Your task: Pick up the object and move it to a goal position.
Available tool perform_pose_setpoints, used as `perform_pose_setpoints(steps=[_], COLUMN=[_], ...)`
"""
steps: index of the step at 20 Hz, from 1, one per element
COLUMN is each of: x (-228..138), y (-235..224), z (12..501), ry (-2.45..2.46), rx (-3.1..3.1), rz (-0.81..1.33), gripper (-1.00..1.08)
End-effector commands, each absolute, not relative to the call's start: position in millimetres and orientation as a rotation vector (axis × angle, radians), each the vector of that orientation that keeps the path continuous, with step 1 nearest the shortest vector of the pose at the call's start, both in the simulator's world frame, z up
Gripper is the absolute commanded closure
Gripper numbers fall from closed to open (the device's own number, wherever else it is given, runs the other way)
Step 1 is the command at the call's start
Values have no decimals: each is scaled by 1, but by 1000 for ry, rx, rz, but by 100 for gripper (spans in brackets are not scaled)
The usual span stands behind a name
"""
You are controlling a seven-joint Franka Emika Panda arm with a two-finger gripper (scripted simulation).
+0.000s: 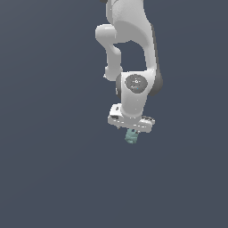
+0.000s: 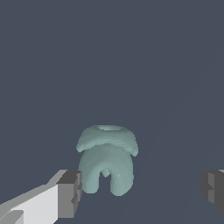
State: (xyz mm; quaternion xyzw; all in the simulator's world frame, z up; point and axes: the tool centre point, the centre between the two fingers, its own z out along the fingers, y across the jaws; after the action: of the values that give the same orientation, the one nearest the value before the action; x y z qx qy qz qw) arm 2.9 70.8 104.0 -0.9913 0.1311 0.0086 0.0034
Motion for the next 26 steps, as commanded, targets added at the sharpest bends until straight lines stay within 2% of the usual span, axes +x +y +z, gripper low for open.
perform_pose_setpoints(steps=[1, 16, 26], x=[4, 4, 3], y=[80, 97, 97], z=[99, 86, 43], ry=[456, 530, 535], rx=[-3104, -3096, -3096], rz=[17, 2, 0], gripper=[-92, -92, -92])
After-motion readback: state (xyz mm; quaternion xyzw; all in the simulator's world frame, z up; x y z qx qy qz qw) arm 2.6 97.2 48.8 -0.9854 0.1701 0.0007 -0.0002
